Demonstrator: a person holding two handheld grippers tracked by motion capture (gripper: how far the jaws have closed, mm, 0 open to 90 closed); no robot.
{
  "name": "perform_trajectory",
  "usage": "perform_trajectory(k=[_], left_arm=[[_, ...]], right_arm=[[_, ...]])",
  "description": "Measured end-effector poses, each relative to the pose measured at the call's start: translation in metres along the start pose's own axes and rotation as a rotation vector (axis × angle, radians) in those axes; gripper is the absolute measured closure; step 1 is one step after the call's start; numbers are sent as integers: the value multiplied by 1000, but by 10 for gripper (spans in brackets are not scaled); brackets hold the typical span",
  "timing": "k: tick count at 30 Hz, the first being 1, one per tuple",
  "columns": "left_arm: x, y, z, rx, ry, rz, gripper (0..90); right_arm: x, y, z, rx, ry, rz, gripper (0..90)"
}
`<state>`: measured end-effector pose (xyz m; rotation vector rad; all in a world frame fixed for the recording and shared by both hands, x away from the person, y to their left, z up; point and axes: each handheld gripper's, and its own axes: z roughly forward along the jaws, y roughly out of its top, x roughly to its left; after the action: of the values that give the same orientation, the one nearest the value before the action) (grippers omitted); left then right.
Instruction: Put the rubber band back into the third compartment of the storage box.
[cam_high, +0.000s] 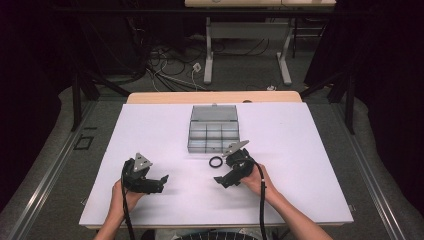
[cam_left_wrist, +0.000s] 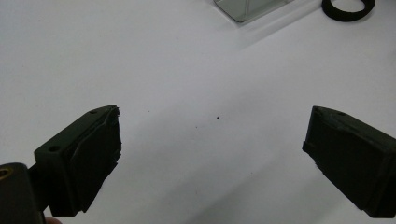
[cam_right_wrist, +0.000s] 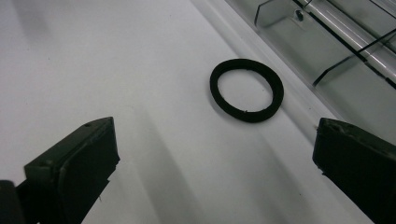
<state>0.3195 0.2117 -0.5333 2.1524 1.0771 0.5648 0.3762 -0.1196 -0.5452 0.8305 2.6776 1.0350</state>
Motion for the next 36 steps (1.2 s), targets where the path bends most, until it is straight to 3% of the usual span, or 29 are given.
perform_trajectory(k=[17, 24, 36], left_arm=[[2, -1, 0, -2, 3, 1, 37], [2, 0, 1, 7, -9, 6, 37], [1, 0, 0, 5, -7, 11, 37]], right_arm=[[-1, 19, 11, 42, 25, -19, 0], [-1, 20, 18, 40, 32, 8, 17], [-7, 18, 19, 5, -17, 40, 206]])
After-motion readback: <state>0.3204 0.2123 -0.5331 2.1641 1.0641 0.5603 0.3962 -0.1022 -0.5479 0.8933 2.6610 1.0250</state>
